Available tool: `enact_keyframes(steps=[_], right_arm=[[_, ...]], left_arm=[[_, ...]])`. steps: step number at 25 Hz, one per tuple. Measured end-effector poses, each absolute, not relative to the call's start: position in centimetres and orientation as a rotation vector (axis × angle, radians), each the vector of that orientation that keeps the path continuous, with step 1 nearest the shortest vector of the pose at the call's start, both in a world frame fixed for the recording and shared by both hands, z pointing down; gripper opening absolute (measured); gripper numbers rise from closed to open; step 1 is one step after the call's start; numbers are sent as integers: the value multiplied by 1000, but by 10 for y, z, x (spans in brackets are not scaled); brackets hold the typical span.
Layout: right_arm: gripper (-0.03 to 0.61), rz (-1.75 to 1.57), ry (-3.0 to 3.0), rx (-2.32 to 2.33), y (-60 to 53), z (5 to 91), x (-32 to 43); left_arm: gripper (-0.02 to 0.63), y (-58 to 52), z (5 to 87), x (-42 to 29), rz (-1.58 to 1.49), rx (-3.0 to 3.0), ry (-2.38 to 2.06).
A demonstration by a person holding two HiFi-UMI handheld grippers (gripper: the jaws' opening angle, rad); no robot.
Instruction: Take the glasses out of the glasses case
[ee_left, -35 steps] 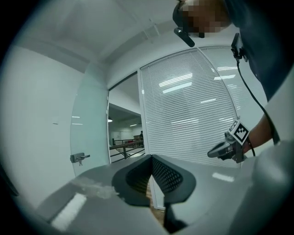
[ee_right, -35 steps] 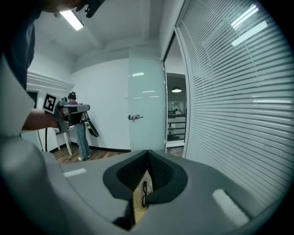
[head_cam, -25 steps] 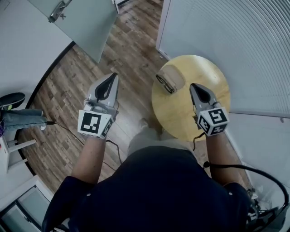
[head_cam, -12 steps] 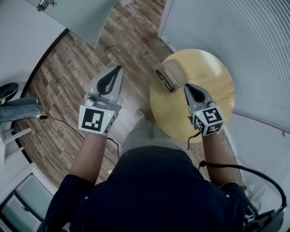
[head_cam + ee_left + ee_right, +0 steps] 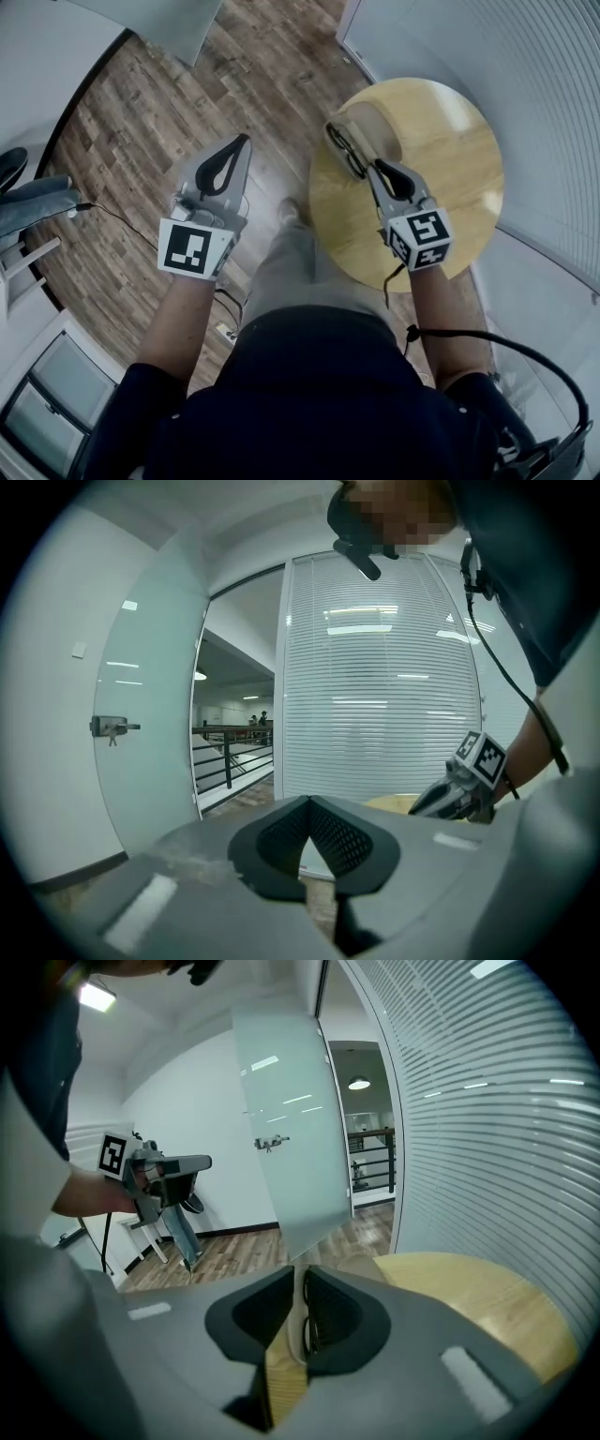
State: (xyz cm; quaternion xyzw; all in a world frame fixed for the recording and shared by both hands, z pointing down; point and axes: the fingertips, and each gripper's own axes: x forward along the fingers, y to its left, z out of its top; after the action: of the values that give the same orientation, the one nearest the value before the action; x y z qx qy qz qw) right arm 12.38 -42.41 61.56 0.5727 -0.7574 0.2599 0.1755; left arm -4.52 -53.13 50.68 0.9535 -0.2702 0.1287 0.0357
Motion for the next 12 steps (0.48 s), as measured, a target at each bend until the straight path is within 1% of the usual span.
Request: enact_keyframes(steps=[6,12], right_arm=[[87,799,-2131,1571,-427,656,123],[93,819,-2118,1511,-431,691,124]], left_arm=[[3,-521,535,-20,390,2920,-751],[3,-512,560,3,414,2922,-672]])
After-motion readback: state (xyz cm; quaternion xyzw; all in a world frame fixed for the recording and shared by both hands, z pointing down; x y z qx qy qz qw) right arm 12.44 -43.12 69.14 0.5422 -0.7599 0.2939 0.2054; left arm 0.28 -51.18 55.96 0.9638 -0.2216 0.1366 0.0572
